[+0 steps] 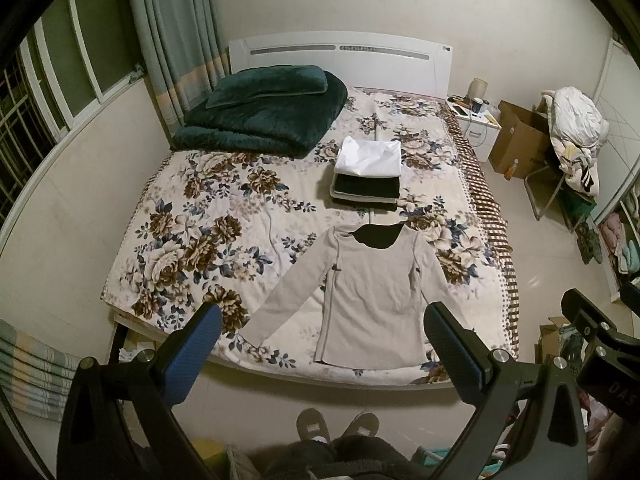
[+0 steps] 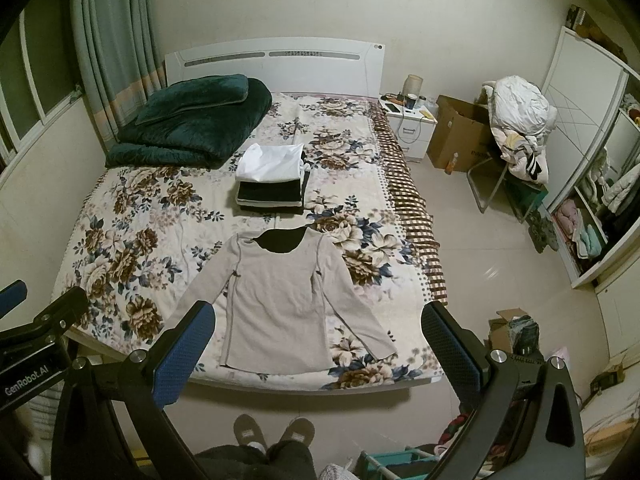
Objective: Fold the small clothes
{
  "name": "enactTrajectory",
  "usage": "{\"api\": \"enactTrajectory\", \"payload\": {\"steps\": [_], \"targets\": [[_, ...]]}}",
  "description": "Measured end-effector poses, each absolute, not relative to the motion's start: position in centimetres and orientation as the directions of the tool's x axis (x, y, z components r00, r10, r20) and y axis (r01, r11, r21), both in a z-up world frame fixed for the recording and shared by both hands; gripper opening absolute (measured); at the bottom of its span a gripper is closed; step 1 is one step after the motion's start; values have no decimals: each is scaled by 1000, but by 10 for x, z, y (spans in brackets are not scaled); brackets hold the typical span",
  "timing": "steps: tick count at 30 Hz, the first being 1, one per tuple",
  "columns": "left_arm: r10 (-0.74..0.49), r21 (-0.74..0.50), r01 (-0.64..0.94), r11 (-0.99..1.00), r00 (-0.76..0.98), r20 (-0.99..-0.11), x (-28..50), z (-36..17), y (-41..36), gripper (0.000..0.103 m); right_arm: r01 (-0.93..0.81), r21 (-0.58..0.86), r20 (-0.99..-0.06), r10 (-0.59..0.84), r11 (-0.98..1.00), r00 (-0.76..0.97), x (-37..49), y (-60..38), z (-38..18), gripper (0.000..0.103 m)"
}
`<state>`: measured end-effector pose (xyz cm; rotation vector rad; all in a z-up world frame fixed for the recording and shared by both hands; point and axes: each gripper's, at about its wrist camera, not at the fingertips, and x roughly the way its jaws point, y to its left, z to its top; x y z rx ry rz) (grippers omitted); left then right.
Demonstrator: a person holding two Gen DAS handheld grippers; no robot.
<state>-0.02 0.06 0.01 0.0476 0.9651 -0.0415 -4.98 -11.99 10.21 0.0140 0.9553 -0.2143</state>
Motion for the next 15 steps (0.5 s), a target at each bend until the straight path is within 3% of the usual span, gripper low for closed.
{"api": "enactTrajectory", "payload": {"steps": [6,8,12,15], "targets": [[-6,31,56,998,575,-818,4,-3,2,103,204,-61,-823,-165,977,544,-46,-118,111,103],[10,50,50,997,596,-803,17,-10,2,103,226,-37,-829,-156,973,538,-10,-118,112,103],[52,104,40,994,659,-750,45,-36,0,103,333,19,-867,-150,943,475,19,-151,68,103],[87,145,31,989,671,-736,77,-79,2,103,451,20,-898,-183,892,401,28,-197,0,103]]}}
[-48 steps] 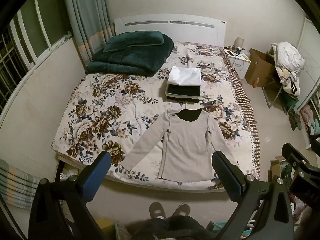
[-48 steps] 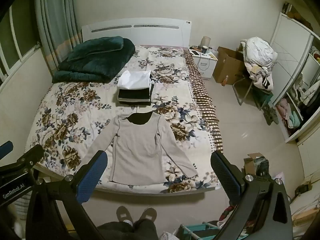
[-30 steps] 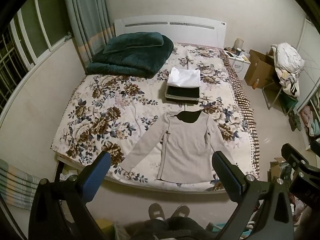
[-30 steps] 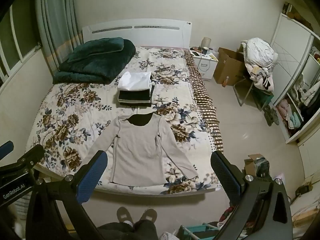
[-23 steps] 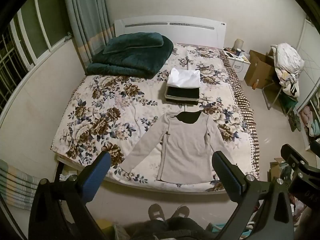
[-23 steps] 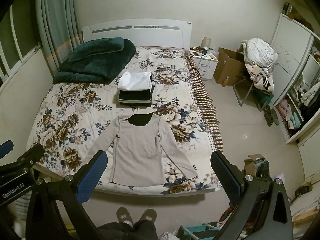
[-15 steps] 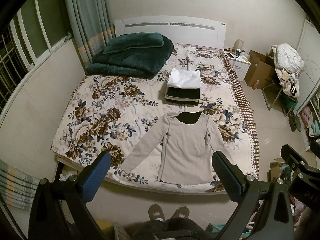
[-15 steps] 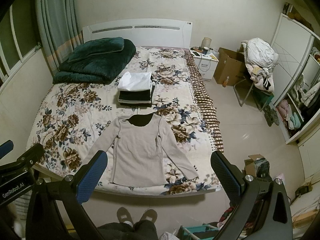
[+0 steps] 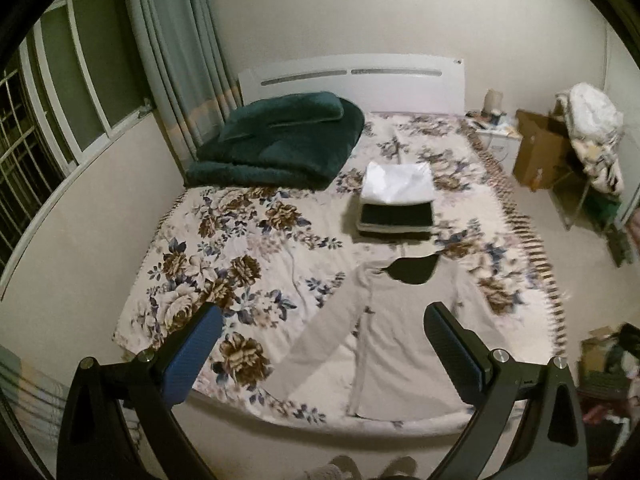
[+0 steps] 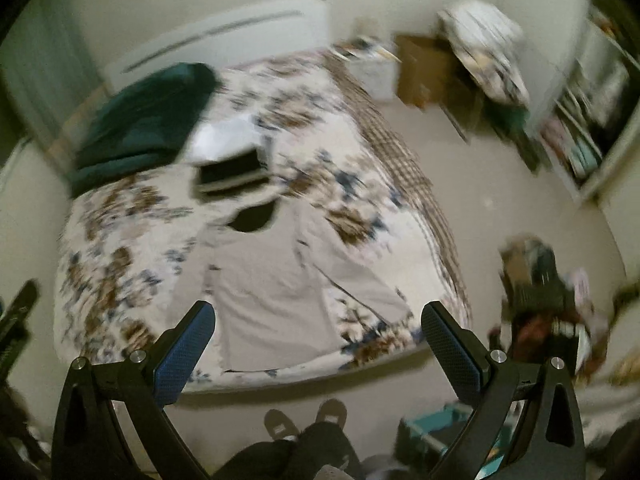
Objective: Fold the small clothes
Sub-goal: 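Grasp a grey shirt sleeve with the right gripper and fold it across the body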
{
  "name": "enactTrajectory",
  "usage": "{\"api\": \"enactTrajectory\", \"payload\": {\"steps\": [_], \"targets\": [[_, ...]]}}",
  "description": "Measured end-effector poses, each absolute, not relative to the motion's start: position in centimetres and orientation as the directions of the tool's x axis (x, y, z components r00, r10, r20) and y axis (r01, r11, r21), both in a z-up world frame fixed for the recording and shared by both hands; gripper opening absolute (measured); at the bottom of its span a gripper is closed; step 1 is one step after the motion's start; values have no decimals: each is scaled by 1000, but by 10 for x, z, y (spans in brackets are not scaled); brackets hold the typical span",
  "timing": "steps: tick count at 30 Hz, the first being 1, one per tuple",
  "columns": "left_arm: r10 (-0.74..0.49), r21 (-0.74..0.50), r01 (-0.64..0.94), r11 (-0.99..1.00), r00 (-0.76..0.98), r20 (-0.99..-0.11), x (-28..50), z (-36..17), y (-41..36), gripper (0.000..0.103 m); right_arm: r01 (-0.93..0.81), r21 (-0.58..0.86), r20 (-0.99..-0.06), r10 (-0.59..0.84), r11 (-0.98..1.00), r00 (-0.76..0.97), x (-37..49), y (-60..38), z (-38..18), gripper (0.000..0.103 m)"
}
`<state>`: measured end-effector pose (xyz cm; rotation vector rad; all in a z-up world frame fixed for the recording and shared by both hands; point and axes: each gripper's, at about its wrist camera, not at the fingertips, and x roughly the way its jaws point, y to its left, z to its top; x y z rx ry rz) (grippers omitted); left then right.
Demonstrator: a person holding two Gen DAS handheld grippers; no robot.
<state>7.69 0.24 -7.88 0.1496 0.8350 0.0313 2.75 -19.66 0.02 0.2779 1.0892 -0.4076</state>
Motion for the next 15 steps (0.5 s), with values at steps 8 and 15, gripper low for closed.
{"api": "enactTrajectory", "payload": {"steps": [8,15], "targets": [[199,232,-2,973,521,-830,149,-226,-27,103,708,37,-972,-138,705,189,34,-342,-214,103],[313,325,-30,945,361,-879,181,-367,-49,103,825,78,-995,-2,560,96,46,-456,-424,94]]}}
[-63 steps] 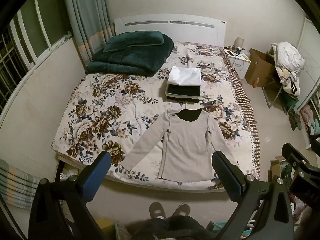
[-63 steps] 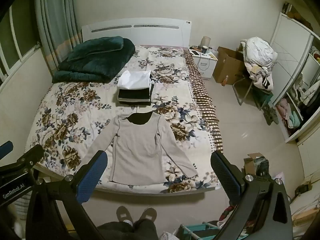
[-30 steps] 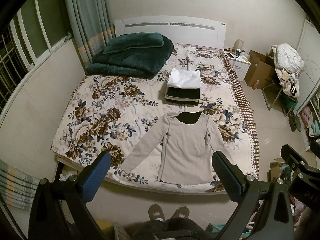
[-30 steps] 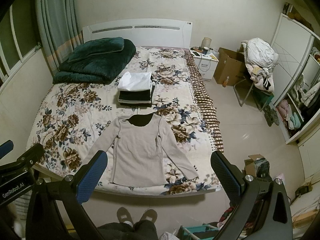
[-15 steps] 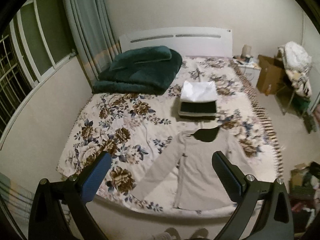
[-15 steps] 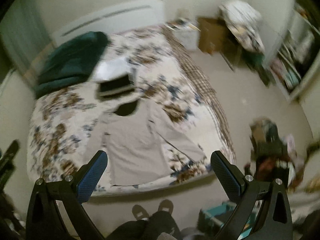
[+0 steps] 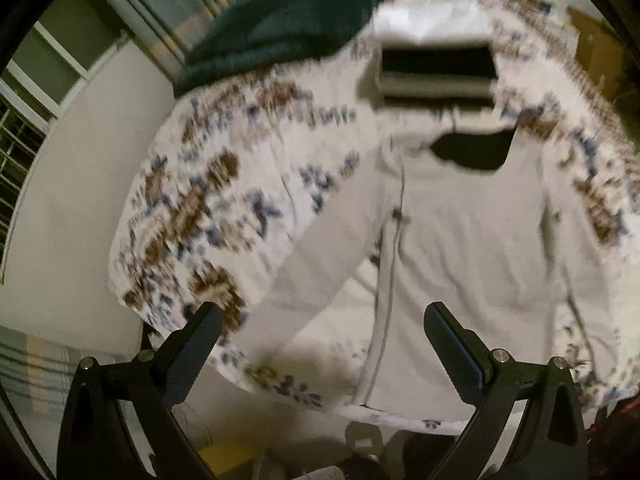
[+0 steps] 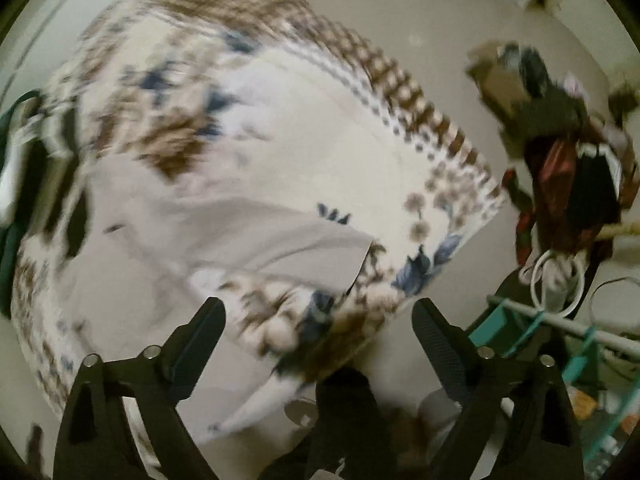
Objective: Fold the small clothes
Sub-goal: 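Grasp a grey shirt sleeve with the right gripper and fold it across the body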
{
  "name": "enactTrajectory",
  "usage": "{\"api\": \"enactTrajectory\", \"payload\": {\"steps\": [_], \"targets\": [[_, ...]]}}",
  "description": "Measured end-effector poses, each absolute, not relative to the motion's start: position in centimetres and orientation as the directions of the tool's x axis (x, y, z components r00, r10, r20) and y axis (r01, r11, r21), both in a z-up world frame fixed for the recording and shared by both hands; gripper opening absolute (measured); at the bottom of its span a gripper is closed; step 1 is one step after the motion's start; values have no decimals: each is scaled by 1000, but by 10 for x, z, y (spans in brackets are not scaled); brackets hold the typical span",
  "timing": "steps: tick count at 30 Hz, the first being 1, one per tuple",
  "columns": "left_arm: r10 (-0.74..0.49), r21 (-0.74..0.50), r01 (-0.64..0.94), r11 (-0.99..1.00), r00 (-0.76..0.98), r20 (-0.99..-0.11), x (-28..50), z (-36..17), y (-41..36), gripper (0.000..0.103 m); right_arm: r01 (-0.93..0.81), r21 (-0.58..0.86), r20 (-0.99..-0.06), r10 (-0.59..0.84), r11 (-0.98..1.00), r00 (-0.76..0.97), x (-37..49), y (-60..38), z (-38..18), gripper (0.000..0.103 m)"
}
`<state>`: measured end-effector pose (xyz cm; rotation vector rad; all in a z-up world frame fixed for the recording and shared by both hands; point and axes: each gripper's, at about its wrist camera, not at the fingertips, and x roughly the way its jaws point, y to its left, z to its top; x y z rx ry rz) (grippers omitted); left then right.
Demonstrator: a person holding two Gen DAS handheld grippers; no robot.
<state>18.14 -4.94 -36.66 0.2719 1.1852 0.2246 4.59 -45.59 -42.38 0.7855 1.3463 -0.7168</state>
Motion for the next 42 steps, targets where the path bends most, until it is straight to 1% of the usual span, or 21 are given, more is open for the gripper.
{"api": "enactTrajectory", "payload": {"steps": [4,6,7,9,10,11,12,13,14,15,16,19,21,23,25,28,31,32,36,39,42], "targets": [[342,343,-44,938,278,-898,196,-448,-58,103,869,35,-999,43,493,16,46,-485,-520,89],[352,352,-45,935,251,-902,200,-475,-61,103,888,25,-997,72,459,-10,43,-493,-559,88],[356,357,-41,933,230,-906,202,-493,-62,103,893,20,-996,83,450,-20,42,-495,-573,88],[356,356,-37,934,213,-910,205,-511,-64,103,900,8,-994,102,436,-41,41,-495,-599,79],[352,353,-32,935,208,-913,206,-521,-65,103,901,6,-995,89,434,-36,40,-492,-606,79],[349,351,-25,936,205,-914,209,-528,-65,103,899,-1,-998,52,439,-26,41,-489,-606,76],[348,352,-17,936,202,-916,210,-534,-65,103,895,-5,-1000,18,446,-14,42,-484,-605,69],[348,353,-9,935,203,-915,211,-538,-64,103,890,-8,-1000,-6,455,-5,42,-479,-604,48],[346,353,-7,936,208,-915,212,-539,-63,103,885,-9,-1000,-25,466,2,42,-473,-601,19],[345,352,-6,936,212,-914,212,-540,-61,103,872,-8,-999,-32,489,8,44,-467,-599,6],[344,351,-6,936,215,-914,212,-540,-57,103,862,-3,-999,-38,508,19,44,-462,-595,4],[346,350,-17,937,214,-914,212,-538,-45,103,840,11,-992,-101,542,78,50,-445,-567,3],[343,344,-38,938,218,-913,211,-532,-33,103,808,33,-982,-129,588,134,56,-419,-535,3],[347,342,-62,938,224,-911,208,-525,-17,103,752,60,-975,-123,656,185,70,-392,-507,3],[357,346,-90,934,224,-907,203,-518,2,103,649,80,-968,-98,757,233,99,-345,-478,3],[370,346,-141,928,215,-904,194,-509,32,103,425,92,-964,-25,900,263,146,-252,-461,3],[395,356,-201,913,205,-896,186,-502,67,103,172,36,-969,-8,984,249,180,-145,-477,3],[406,364,-216,906,204,-891,182,-501,76,103,83,12,-974,-8,996,228,185,-107,-491,3],[467,413,-266,871,188,-864,169,-503,119,103,-187,-58,-993,-38,981,109,167,-1,-550,2],[475,416,-292,861,169,-863,160,-510,143,103,-290,-90,-996,-82,953,40,145,42,-579,2],[475,417,-305,856,147,-868,154,-522,158,103,-337,-126,-991,-133,933,2,134,51,-605,2]]}}
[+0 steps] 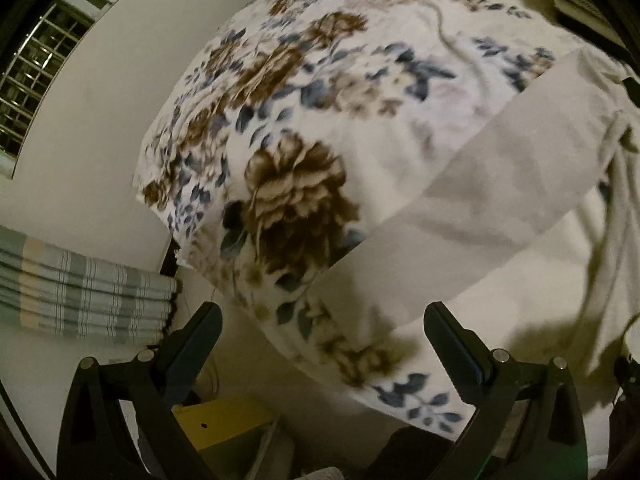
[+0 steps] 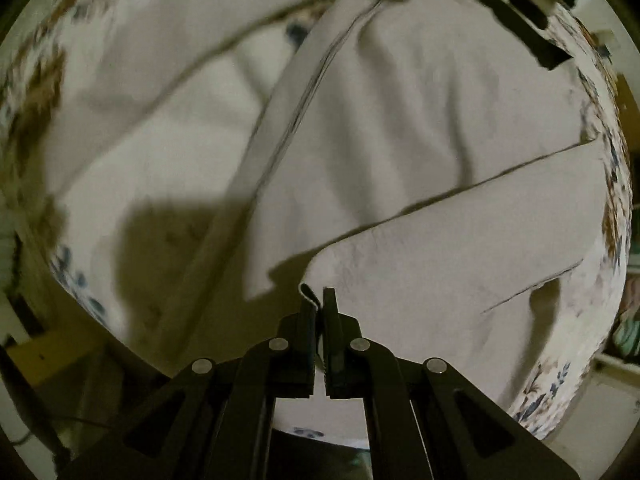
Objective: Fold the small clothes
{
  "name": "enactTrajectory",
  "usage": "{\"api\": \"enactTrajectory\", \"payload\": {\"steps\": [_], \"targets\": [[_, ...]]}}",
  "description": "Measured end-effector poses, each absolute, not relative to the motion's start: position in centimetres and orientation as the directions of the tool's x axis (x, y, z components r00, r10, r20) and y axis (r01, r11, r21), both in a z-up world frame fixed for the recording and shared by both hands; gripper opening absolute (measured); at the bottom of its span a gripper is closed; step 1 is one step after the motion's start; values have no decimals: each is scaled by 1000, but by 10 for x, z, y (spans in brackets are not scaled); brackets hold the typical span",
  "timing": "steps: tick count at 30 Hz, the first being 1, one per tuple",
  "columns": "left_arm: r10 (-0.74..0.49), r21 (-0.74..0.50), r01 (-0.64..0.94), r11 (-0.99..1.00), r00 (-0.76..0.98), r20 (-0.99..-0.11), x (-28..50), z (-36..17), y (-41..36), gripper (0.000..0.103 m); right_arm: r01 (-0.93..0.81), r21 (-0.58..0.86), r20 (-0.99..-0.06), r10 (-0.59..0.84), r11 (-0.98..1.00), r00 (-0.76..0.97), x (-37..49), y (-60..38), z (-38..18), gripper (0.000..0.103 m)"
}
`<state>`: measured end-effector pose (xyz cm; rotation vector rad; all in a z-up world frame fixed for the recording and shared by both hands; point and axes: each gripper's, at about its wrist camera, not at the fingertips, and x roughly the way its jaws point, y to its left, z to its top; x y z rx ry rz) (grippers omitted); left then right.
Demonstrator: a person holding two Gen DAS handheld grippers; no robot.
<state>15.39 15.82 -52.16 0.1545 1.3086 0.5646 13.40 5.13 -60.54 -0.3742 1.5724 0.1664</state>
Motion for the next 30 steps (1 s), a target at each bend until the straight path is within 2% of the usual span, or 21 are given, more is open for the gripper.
{"api": "enactTrajectory", "payload": {"steps": [3,5,6,7,12,16,17,18,20,21,22,23,25,30], "targets": [[419,362,-329,872,122,-900,152,-534,174,103,-277,-29,-992,-61,961,-110,141,31,-619,5],[338,280,-359,891,110,-935,151,-539,185,103,-199,54,-987,22,979,-161,149,12,-616,22],[288,230,-376,898,106,-952,151,-543,192,103,-134,104,-982,80,986,-171,154,-6,-611,39],[232,173,-400,900,103,-967,151,-548,202,103,-92,124,-981,108,988,-161,158,-18,-605,50],[59,13,-481,876,81,-995,155,-580,242,103,66,98,-988,105,993,-112,171,-80,-591,51],[-19,-50,-536,843,64,-998,163,-610,263,100,162,64,-989,84,985,-123,173,-119,-599,51],[-39,-66,-542,838,61,-997,165,-617,265,96,179,59,-989,82,982,-125,174,-126,-603,51],[-52,-74,-541,838,56,-997,169,-625,265,83,188,55,-989,79,981,-126,173,-132,-604,51],[-5,-31,-517,855,53,-999,175,-628,259,76,209,46,-989,75,977,-130,170,-138,-606,51],[22,-20,-503,864,77,-997,176,-624,254,59,218,46,-988,77,975,-133,171,-147,-607,51],[43,-8,-489,872,92,-995,177,-620,249,30,229,48,-988,80,972,-134,170,-146,-610,51],[66,10,-467,884,103,-992,179,-615,243,17,240,46,-988,80,970,-136,170,-150,-612,51],[99,33,-454,890,121,-988,180,-602,234,1,259,45,-988,82,965,-134,165,-156,-619,51],[127,35,-352,935,242,-962,180,-542,194,2,282,40,-989,78,959,-123,156,-177,-618,51]]}}
